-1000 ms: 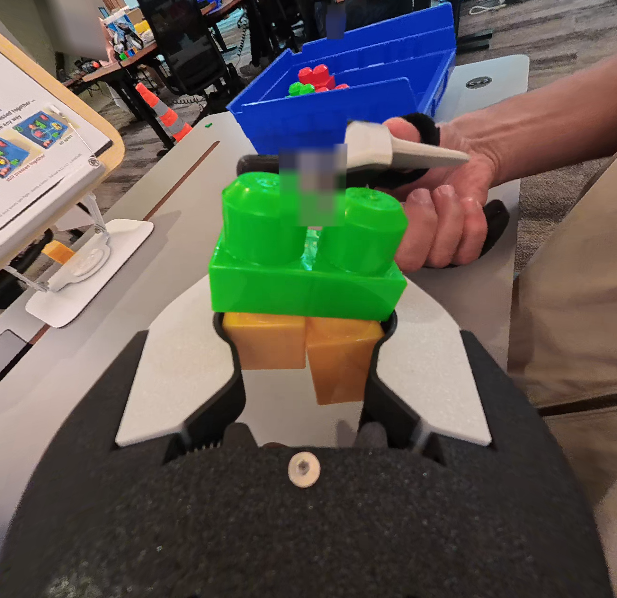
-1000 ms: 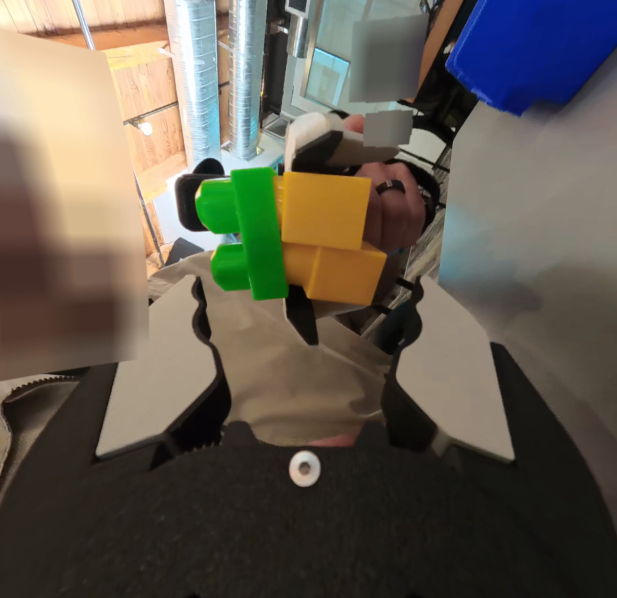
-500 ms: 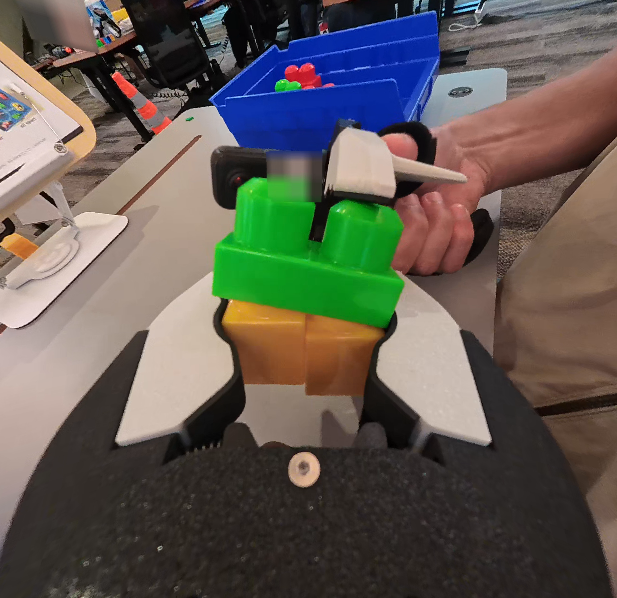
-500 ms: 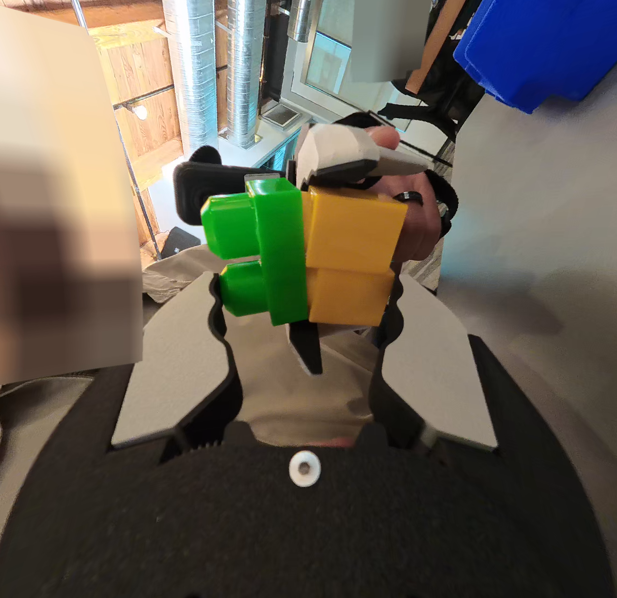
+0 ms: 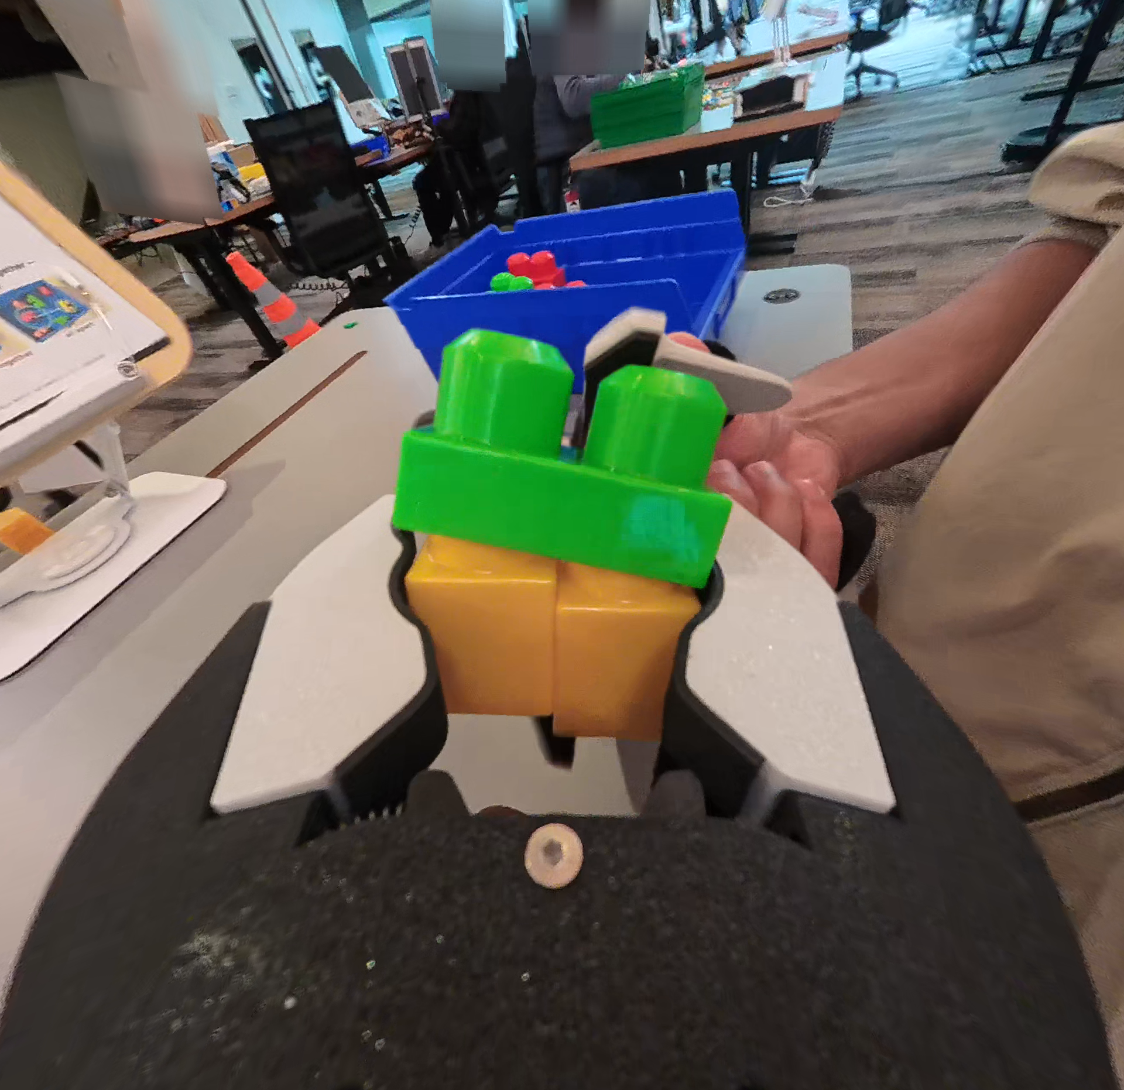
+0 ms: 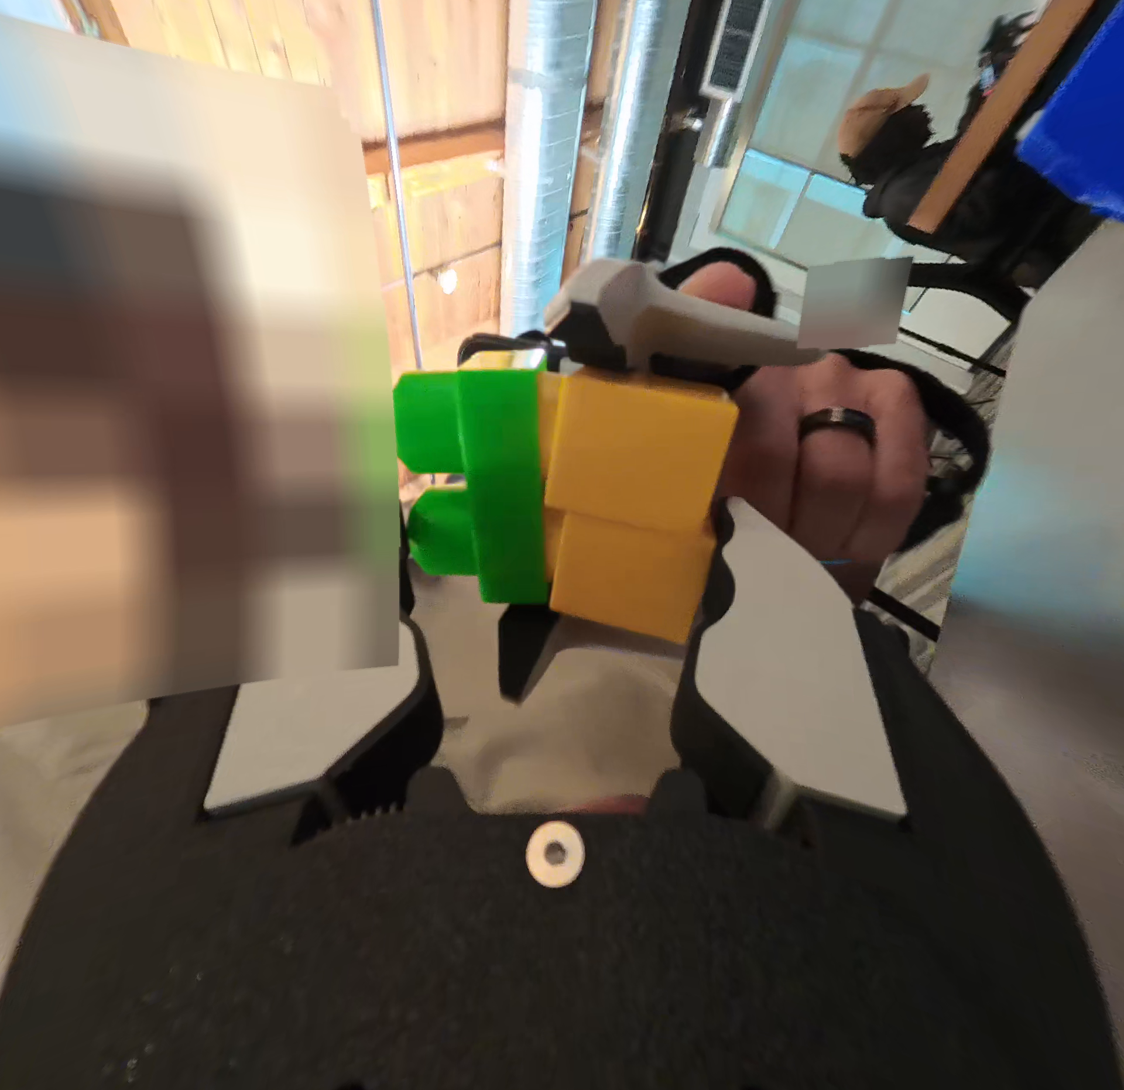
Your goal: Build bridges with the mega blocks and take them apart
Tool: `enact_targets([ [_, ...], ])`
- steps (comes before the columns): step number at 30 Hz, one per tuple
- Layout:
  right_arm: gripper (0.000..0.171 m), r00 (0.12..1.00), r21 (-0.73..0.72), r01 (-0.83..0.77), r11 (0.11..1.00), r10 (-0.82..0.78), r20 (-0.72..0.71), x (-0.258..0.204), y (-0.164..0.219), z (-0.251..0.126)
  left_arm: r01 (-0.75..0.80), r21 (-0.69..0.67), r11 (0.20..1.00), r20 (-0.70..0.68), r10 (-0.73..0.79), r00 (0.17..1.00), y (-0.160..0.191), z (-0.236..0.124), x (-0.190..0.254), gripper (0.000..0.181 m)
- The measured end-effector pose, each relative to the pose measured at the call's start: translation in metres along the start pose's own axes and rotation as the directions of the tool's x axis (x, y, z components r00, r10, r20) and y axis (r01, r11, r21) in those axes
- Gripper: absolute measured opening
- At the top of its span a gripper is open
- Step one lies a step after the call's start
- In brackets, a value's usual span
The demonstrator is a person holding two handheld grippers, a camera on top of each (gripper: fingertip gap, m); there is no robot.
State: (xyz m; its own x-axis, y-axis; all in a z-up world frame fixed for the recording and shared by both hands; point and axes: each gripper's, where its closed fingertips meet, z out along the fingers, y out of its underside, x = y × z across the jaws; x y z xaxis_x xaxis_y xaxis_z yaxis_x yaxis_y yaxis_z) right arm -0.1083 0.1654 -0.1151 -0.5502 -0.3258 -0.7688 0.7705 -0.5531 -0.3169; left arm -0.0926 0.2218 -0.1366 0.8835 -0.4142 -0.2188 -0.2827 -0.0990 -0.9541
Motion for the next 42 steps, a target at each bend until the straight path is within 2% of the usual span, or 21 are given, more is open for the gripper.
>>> enact_targets([
  [6,0.094,0.996,-0.028,0.029,0.999,-0.032,-0.085,0.003,0.000,0.000,-0.027,-0.016,1.000,0.021,0.027,0.999,0.003,0.002,0.000,0.089],
  [14,0.093,0.998,0.019,-0.003,1.000,0.004,-0.059,0.007,-0.005,-0.004,-0.041,-0.073,0.996,0.014,0.042,0.999,0.013,0.002,-0.003,0.089],
  [25,0.092,0.996,0.023,-0.012,1.000,0.014,-0.091,0.014,-0.007,-0.010,-0.033,-0.142,0.989,0.020,0.036,0.999,0.031,-0.003,-0.006,0.090],
  [30,0.092,0.998,0.014,-0.032,0.999,0.032,-0.062,0.013,-0.004,-0.007,-0.059,-0.150,0.987,0.045,0.067,0.997,0.033,0.001,-0.006,0.091],
  [42,0.092,0.987,-0.030,-0.003,1.000,-0.002,-0.158,0.016,-0.001,-0.009,-0.093,-0.181,0.979,0.031,0.101,0.994,0.036,-0.003,-0.004,0.089],
])
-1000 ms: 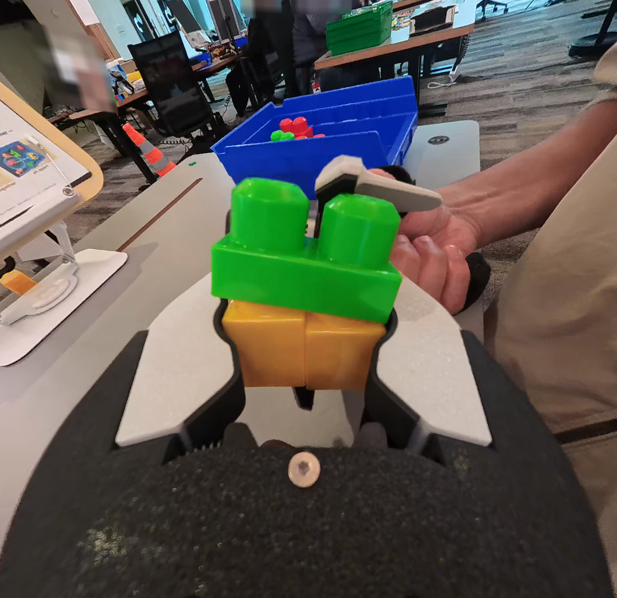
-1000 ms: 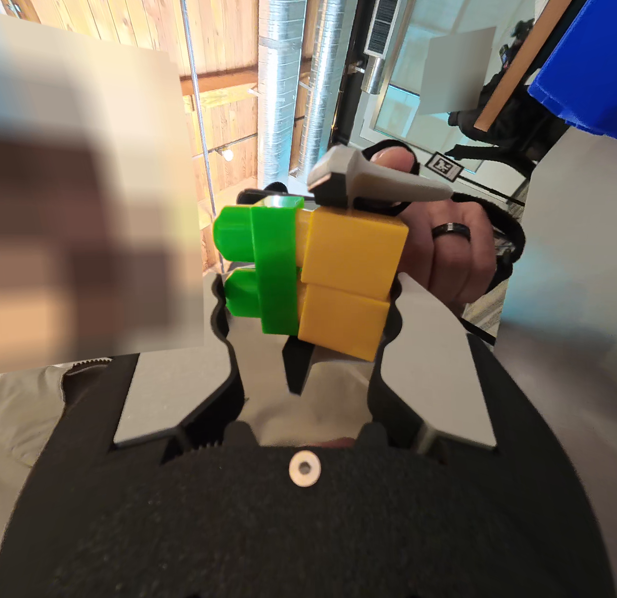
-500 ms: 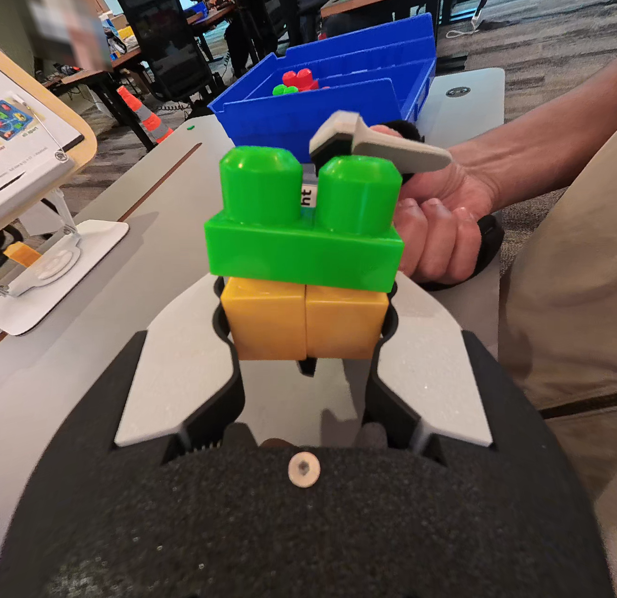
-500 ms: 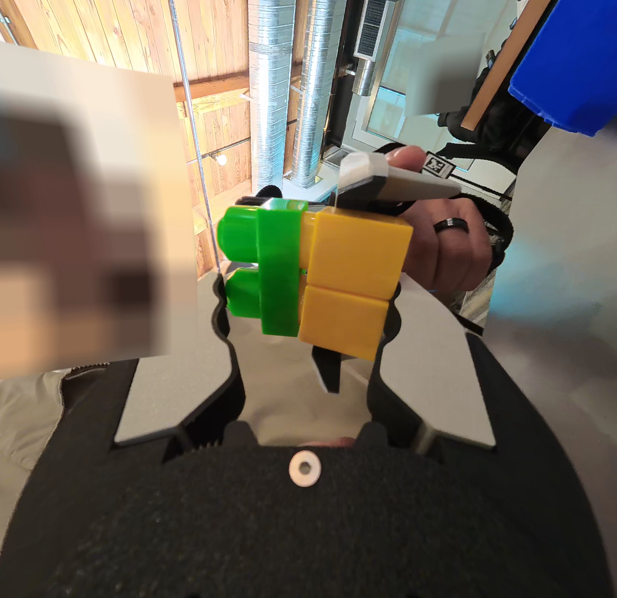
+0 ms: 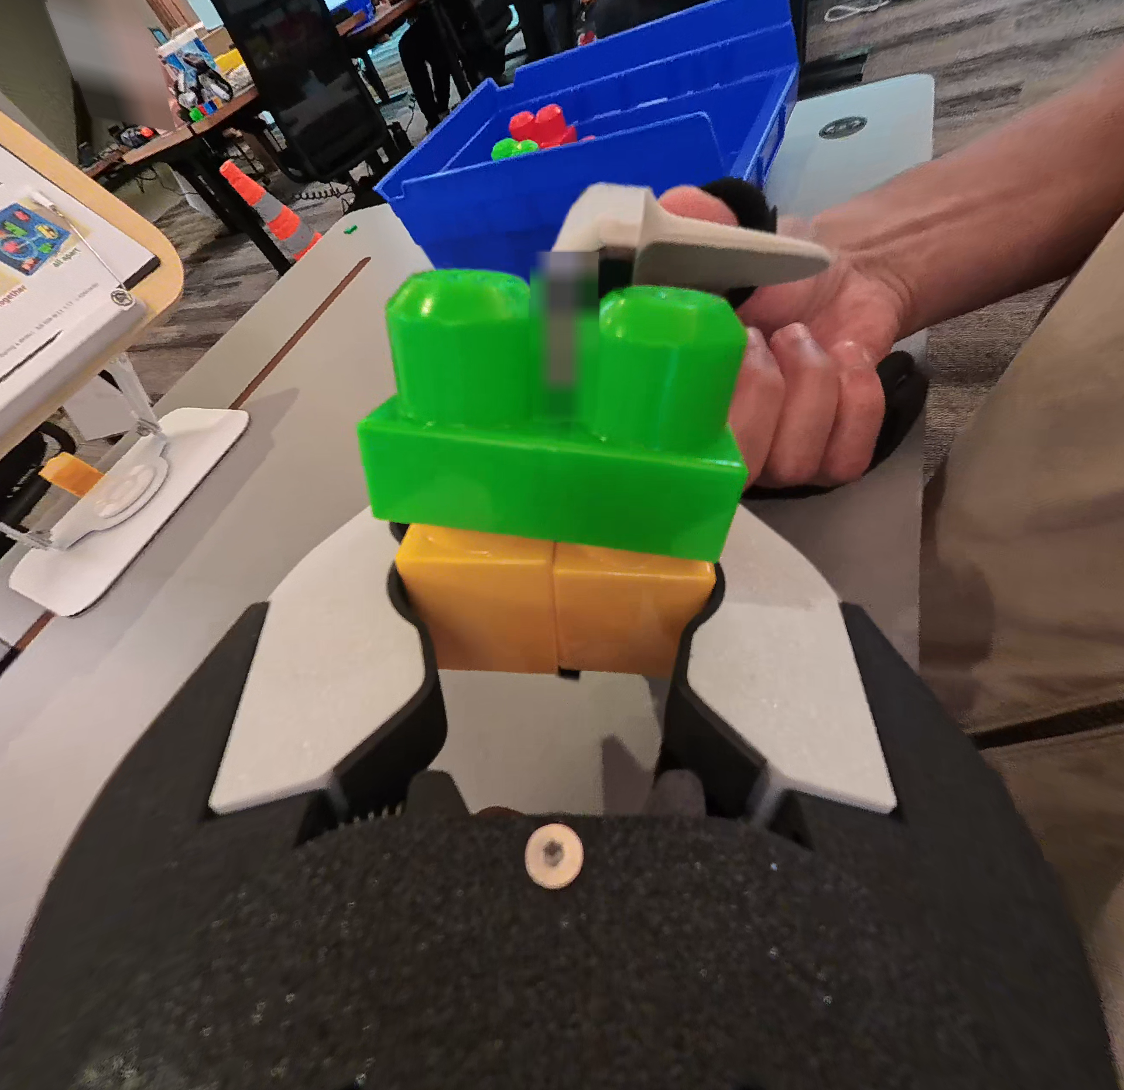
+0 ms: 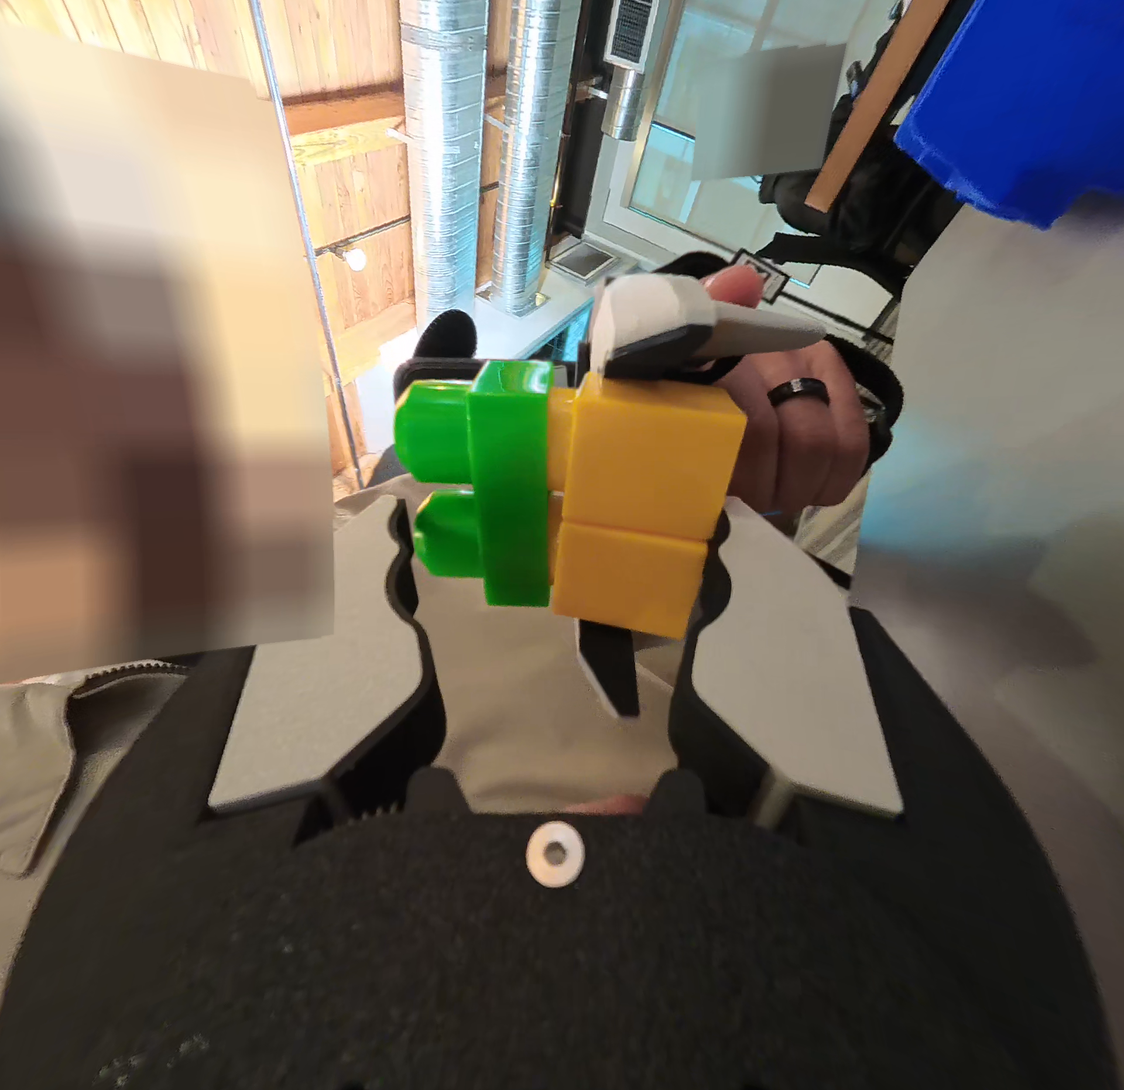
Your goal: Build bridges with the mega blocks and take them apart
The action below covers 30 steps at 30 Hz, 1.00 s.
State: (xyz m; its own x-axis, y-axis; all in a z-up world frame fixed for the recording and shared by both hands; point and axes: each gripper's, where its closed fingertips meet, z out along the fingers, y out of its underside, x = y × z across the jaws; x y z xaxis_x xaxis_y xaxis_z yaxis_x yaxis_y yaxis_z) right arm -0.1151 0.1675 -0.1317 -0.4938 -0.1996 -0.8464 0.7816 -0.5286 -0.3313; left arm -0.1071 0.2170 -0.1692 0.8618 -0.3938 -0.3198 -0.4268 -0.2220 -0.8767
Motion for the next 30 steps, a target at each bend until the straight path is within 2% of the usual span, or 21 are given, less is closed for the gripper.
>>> enact_targets([
  [5,0.101,0.999,-0.017,0.004,1.000,-0.005,-0.050,0.006,0.002,0.001,-0.007,-0.033,0.999,0.024,0.008,1.000,0.009,0.002,-0.005,0.090],
  [17,0.096,0.996,0.024,-0.010,1.000,0.012,-0.083,0.018,-0.007,-0.002,0.040,-0.003,0.999,0.009,-0.040,0.999,0.015,0.013,-0.014,0.091],
  [20,0.096,0.997,0.035,-0.009,0.999,0.012,-0.075,0.017,-0.007,-0.002,0.043,0.008,0.999,-0.002,-0.043,0.999,0.013,0.015,-0.013,0.097],
  [30,0.095,0.999,0.013,-0.022,1.000,0.022,0.029,0.006,-0.004,-0.001,0.040,0.036,0.999,-0.019,-0.040,0.999,0.011,0.008,-0.011,0.091],
])
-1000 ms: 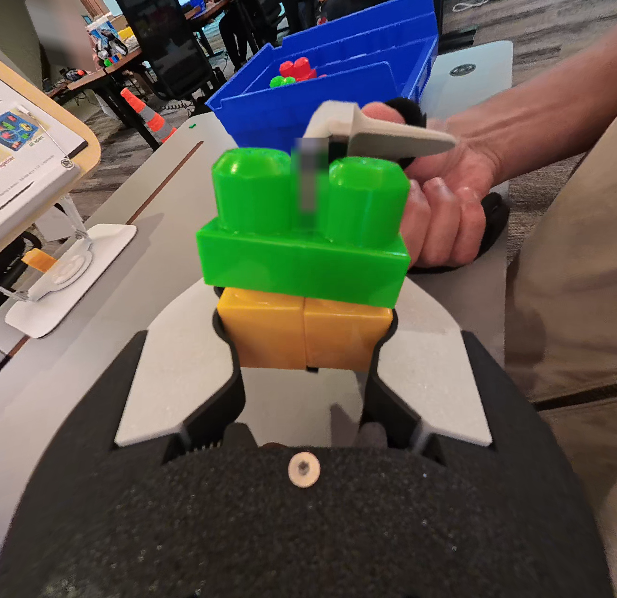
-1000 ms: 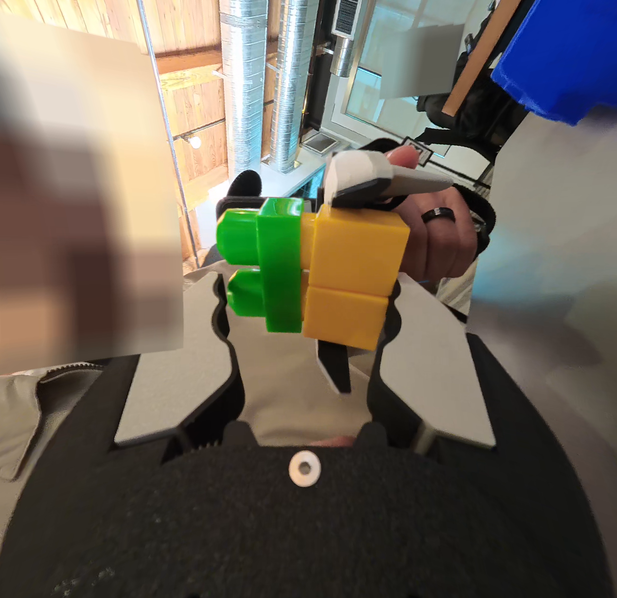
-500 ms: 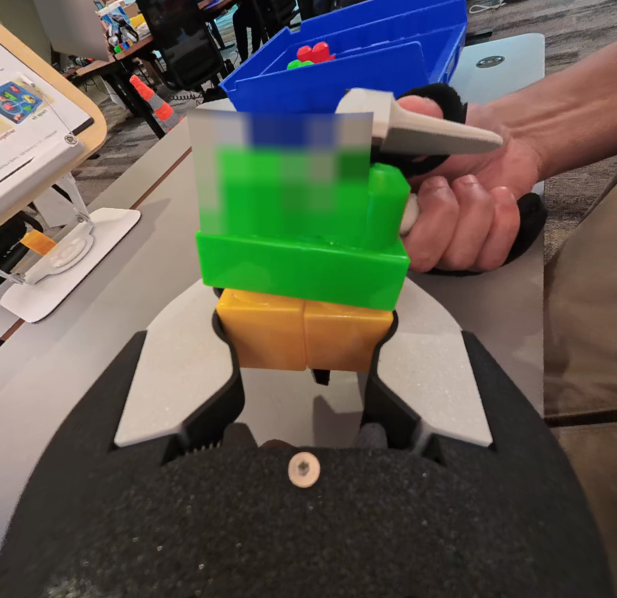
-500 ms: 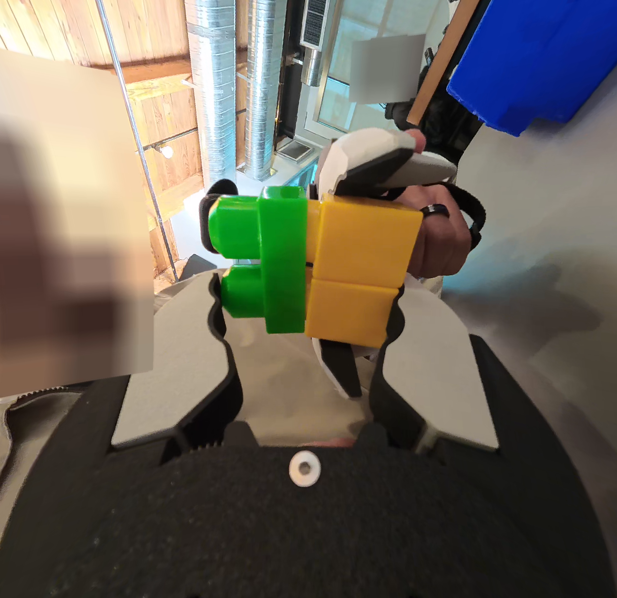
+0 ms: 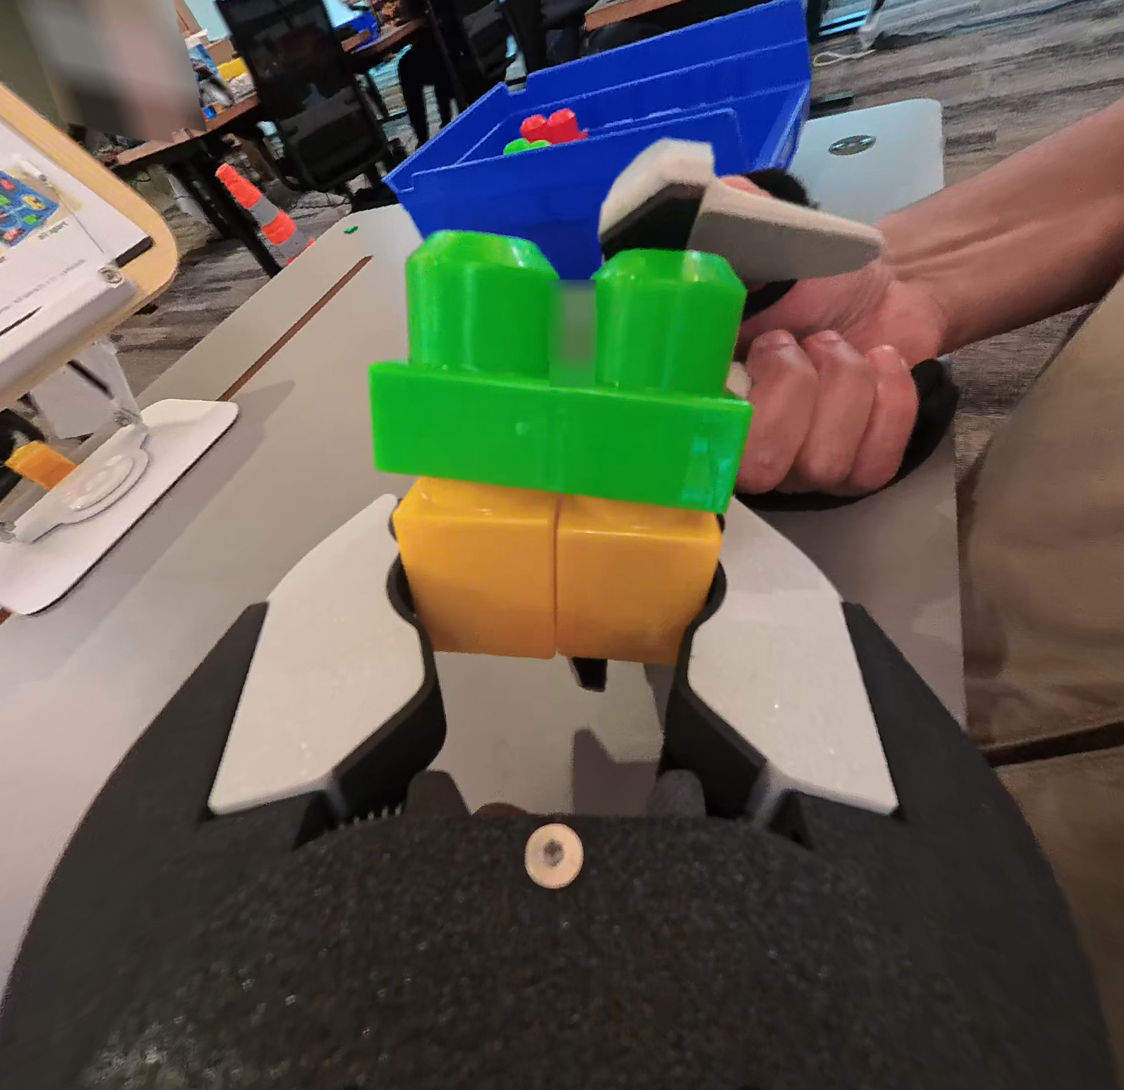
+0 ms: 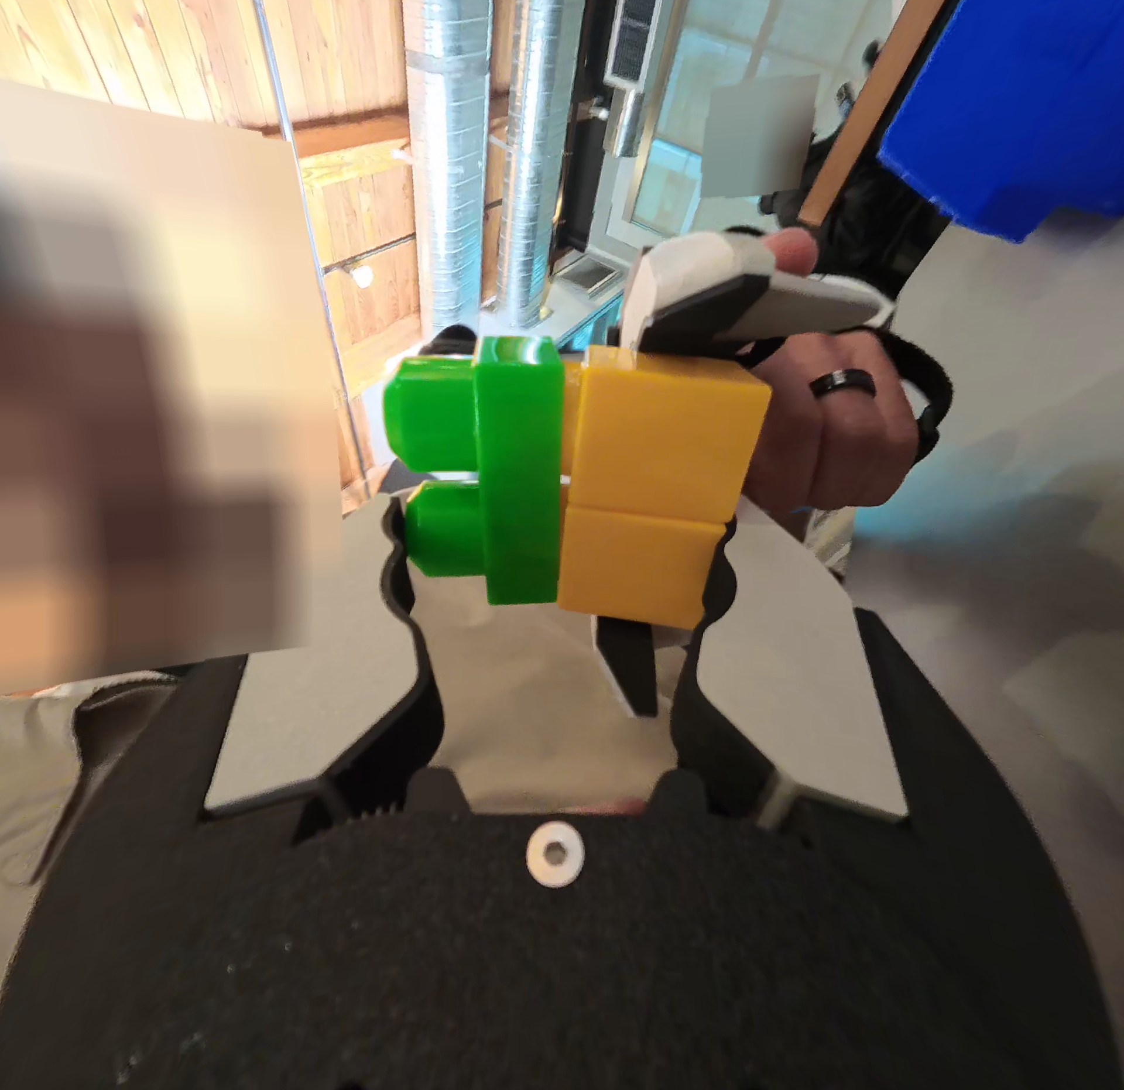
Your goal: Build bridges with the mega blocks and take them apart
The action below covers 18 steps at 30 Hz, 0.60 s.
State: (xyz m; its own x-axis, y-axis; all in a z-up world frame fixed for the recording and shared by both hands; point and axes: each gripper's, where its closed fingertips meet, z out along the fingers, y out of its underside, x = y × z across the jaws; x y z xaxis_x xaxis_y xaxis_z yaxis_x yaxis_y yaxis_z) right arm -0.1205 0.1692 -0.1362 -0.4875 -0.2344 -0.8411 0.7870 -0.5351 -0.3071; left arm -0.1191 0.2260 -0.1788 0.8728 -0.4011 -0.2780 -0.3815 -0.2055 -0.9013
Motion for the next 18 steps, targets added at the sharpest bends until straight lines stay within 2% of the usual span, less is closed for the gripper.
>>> enact_targets([
  [6,0.096,0.999,0.003,-0.021,1.000,0.020,0.050,-0.005,0.000,0.002,-0.011,0.022,1.000,0.001,0.011,1.000,-0.007,-0.004,0.002,0.090],
  [8,0.095,0.997,0.028,-0.038,0.999,0.036,0.071,-0.007,-0.004,0.000,-0.062,0.013,0.998,0.014,0.062,0.998,-0.007,-0.005,0.004,0.090],
  [11,0.100,0.996,0.050,-0.028,0.998,0.023,0.085,-0.012,-0.010,-0.005,-0.040,0.031,0.999,0.010,0.040,0.999,-0.010,-0.008,0.005,0.090],
  [16,0.109,0.999,0.022,0.021,1.000,-0.021,0.027,-0.009,-0.014,0.000,-0.043,0.011,0.999,-0.006,0.043,0.999,-0.006,-0.008,0.008,0.089],
  [18,0.109,1.000,0.015,0.025,1.000,-0.025,-0.005,-0.004,-0.016,0.003,-0.098,-0.025,0.995,-0.007,0.098,0.995,-0.001,-0.005,0.011,0.090],
])
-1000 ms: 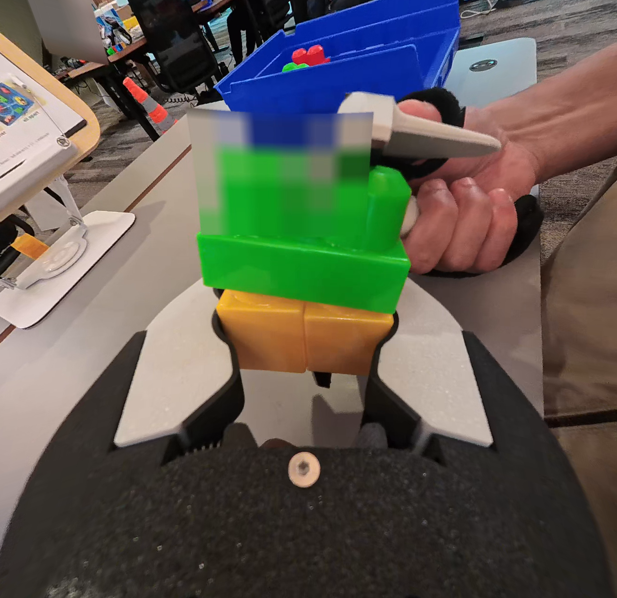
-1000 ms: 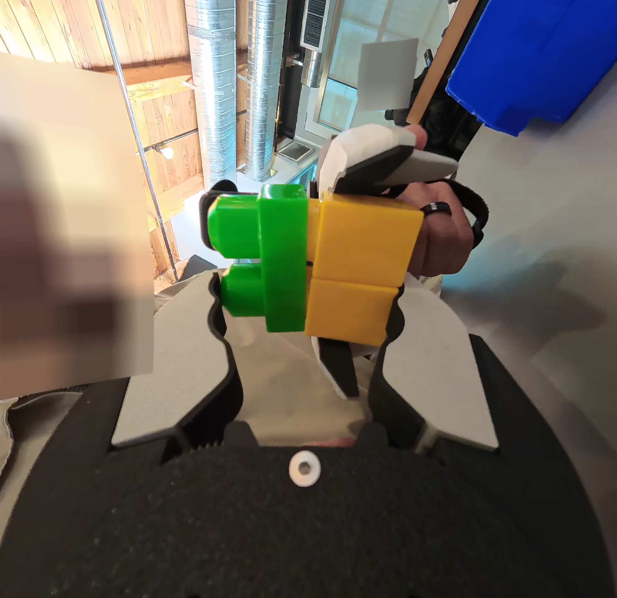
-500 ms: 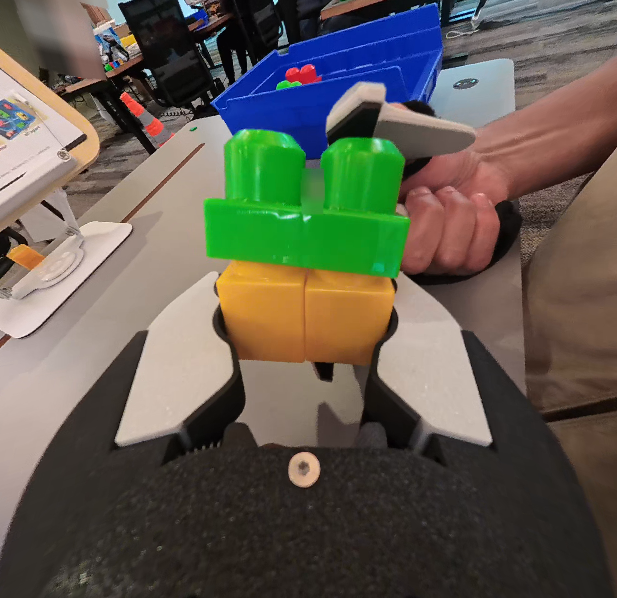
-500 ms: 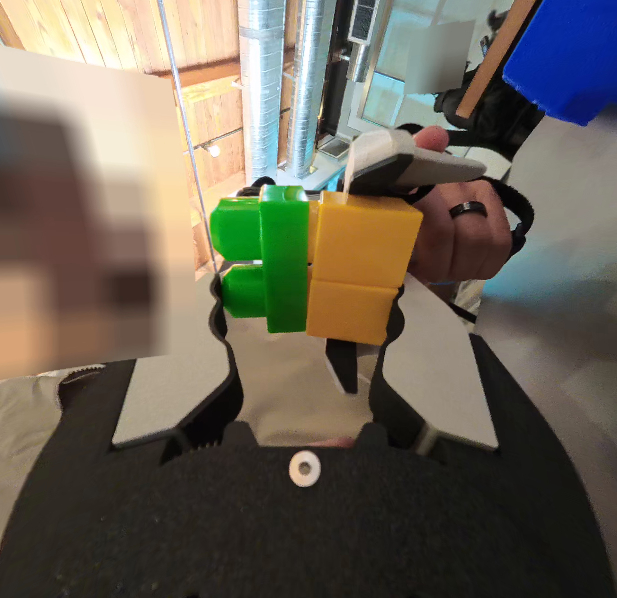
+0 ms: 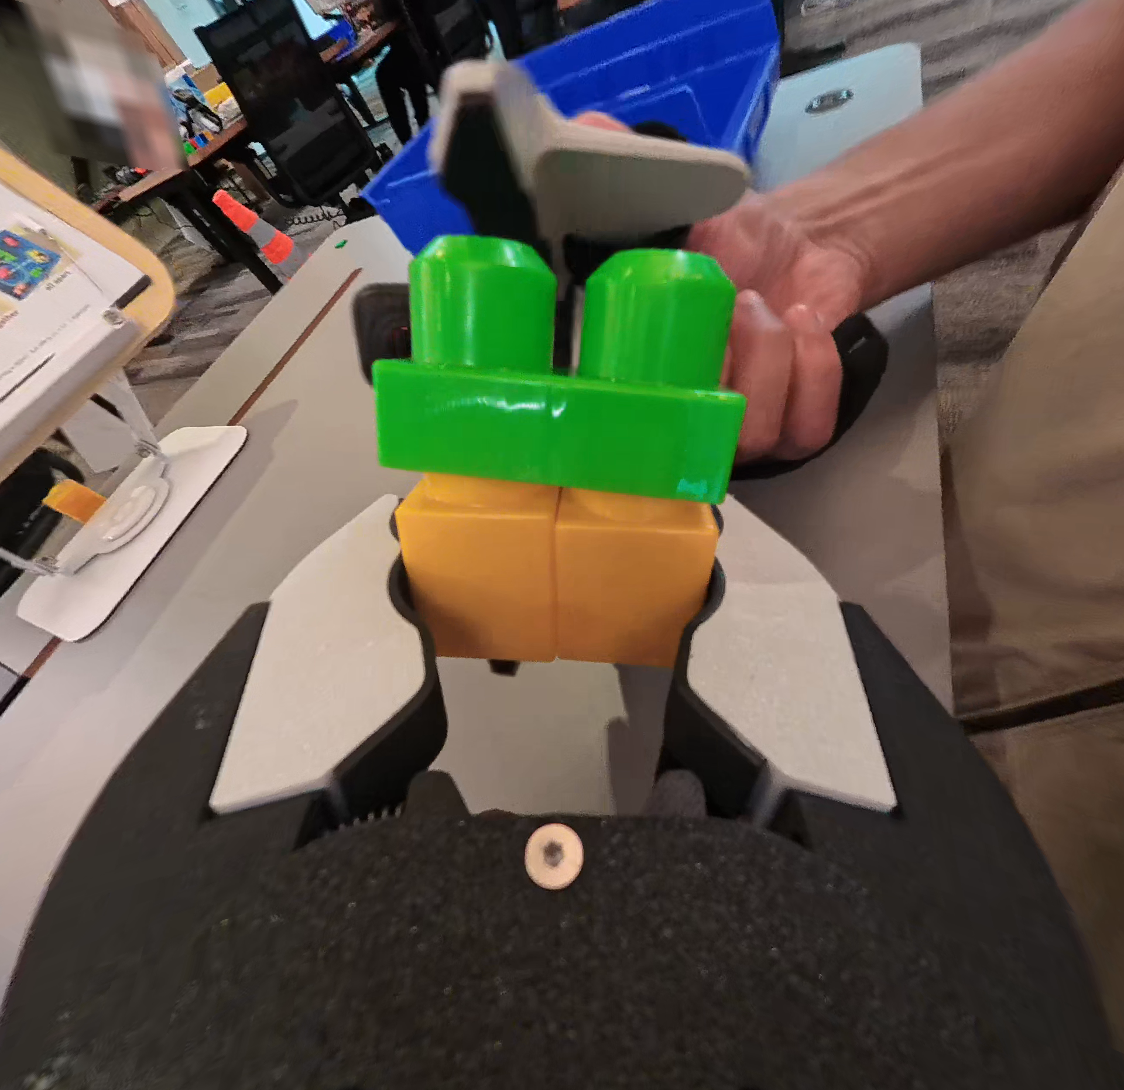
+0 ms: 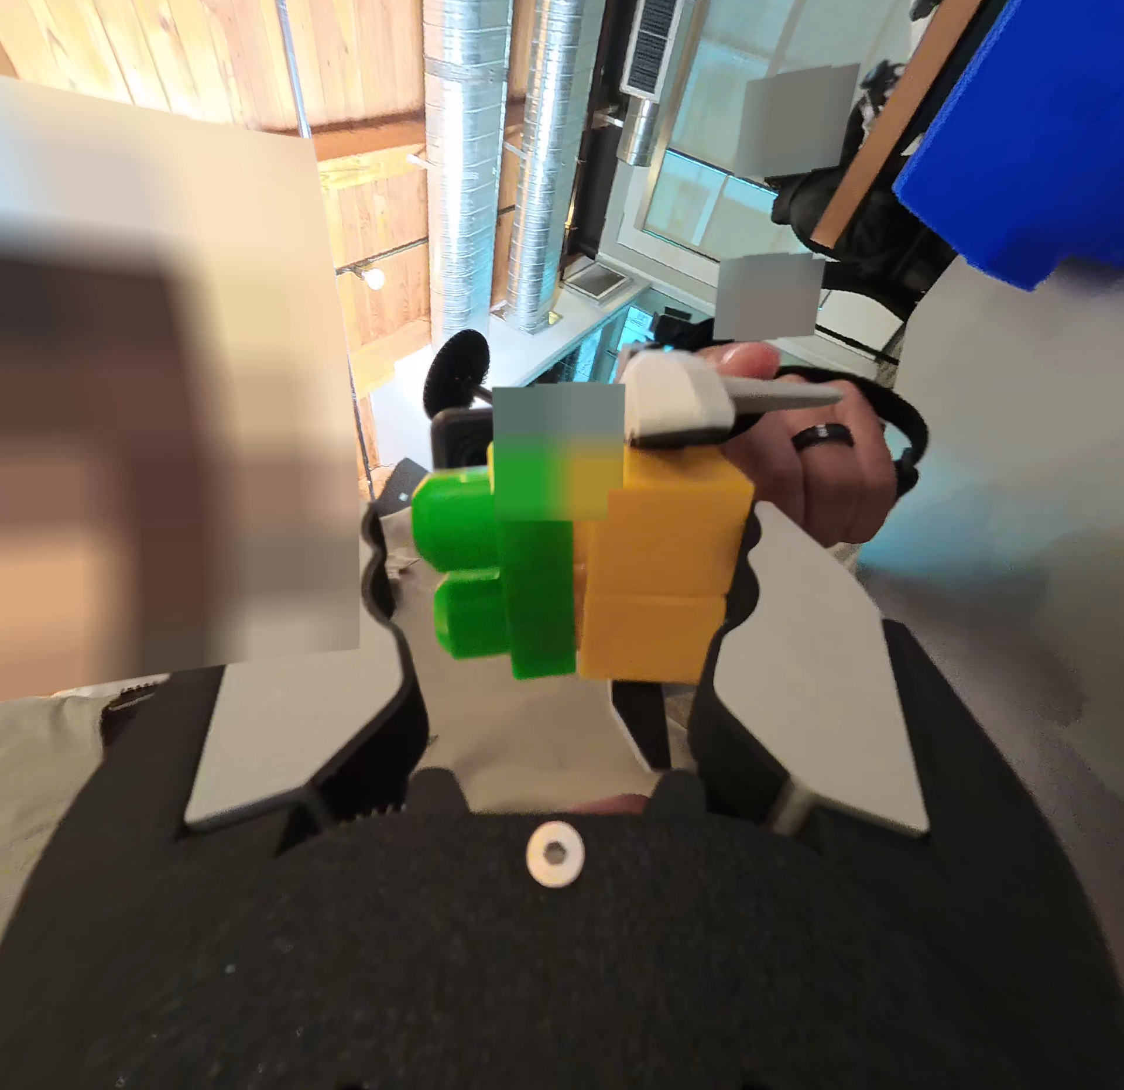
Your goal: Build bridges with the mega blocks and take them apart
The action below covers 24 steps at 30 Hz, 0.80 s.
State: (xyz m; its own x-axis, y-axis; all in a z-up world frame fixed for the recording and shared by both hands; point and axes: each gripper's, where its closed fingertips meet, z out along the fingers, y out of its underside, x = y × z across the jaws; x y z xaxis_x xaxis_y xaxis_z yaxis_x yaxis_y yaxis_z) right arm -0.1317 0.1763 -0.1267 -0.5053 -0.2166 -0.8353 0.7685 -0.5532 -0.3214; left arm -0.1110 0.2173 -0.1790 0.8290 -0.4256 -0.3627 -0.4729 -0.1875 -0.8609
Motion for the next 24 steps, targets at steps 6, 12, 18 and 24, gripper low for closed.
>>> enact_targets([
  [6,0.103,1.000,-0.005,0.006,1.000,-0.006,-0.007,0.002,-0.002,0.003,-0.040,-0.013,0.999,0.008,0.041,0.999,0.000,0.005,0.004,0.090],
  [12,0.101,0.999,-0.002,0.043,0.999,-0.043,0.030,-0.004,0.002,0.002,-0.016,0.024,1.000,0.026,0.015,1.000,-0.007,0.004,0.000,0.089],
  [18,0.100,0.997,-0.018,0.068,0.997,-0.068,0.026,-0.003,0.005,0.004,-0.006,0.028,1.000,0.002,0.006,1.000,-0.007,0.001,-0.001,0.090],
  [24,0.095,0.999,-0.028,0.051,0.998,-0.050,0.017,-0.003,0.006,0.006,-0.031,0.037,0.999,-0.005,0.032,0.999,-0.009,-0.001,0.000,0.090],
])
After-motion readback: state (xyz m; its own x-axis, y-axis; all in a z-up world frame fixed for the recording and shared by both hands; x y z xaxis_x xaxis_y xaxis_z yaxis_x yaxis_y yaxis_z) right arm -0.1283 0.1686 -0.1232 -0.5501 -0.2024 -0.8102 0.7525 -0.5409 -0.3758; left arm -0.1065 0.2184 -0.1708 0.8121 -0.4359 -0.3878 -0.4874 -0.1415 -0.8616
